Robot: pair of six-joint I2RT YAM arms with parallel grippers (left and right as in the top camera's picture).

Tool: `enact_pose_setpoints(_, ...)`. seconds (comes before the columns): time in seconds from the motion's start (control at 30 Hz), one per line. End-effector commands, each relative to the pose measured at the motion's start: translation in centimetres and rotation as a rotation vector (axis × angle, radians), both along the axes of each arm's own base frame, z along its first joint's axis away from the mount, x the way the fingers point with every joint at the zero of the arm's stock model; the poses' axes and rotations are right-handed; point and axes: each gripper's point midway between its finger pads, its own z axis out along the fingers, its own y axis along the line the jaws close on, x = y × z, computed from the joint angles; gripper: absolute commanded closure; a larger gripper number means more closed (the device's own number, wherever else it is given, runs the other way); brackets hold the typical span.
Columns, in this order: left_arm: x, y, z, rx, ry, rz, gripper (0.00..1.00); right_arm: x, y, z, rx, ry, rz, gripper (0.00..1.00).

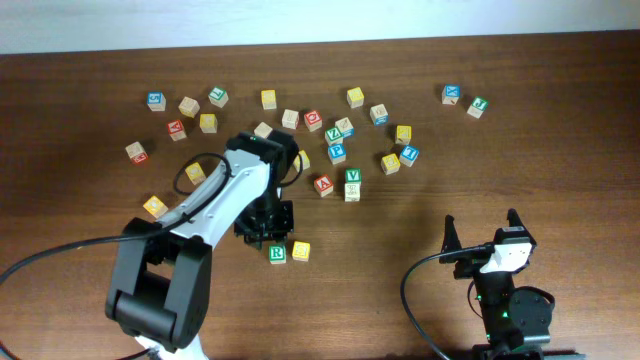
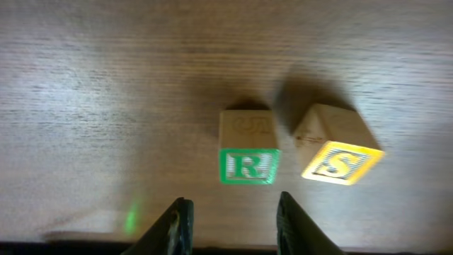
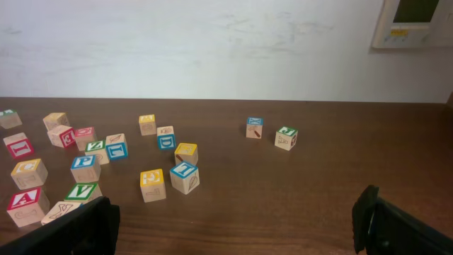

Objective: Spell out RSS

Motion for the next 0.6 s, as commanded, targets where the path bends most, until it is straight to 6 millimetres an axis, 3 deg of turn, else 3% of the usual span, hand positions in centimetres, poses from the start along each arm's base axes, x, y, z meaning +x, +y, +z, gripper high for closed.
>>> enact_pose_setpoints(0.0,-0.7,0.5,-0.9,0.002,0.010,-0.002,0.65,0.0,-0.3,-0.2,-0.007,0.004,-0.013,0.02)
enact_pose_setpoints(0.07,0.0,0.2,-1.1,-0.012,-0.020,-0.001,0.51,0.0,-0.3,-0.2,-0.007,0.004,-0.013,0.02)
enact_pose_setpoints(0.1,0.1,0.2,-1.2,-0.014,-0.026,-0.001,0.50,0.0,-0.3,-0.2,-0.007,0.004,-0.013,0.02)
enact_pose_setpoints(0.3,-0.7,0.5,-4.0,-0.006,-0.039,0.046,0.52,0.0,-0.3,-0.2,-0.007,0.004,-0.014,0.02)
enact_pose_setpoints(0.47,-0.2,0.2,-4.3,-0.018,-0.063,0.043,0.52,0.0,-0.3,-0.2,-0.007,0.004,-0.014,0.02)
enact_pose_setpoints(0.57,0.0,0.1,-4.3,-0.025,-0.069,0.044,0.59,0.0,-0.3,-0.2,-0.007,0.004,-0.013,0.02)
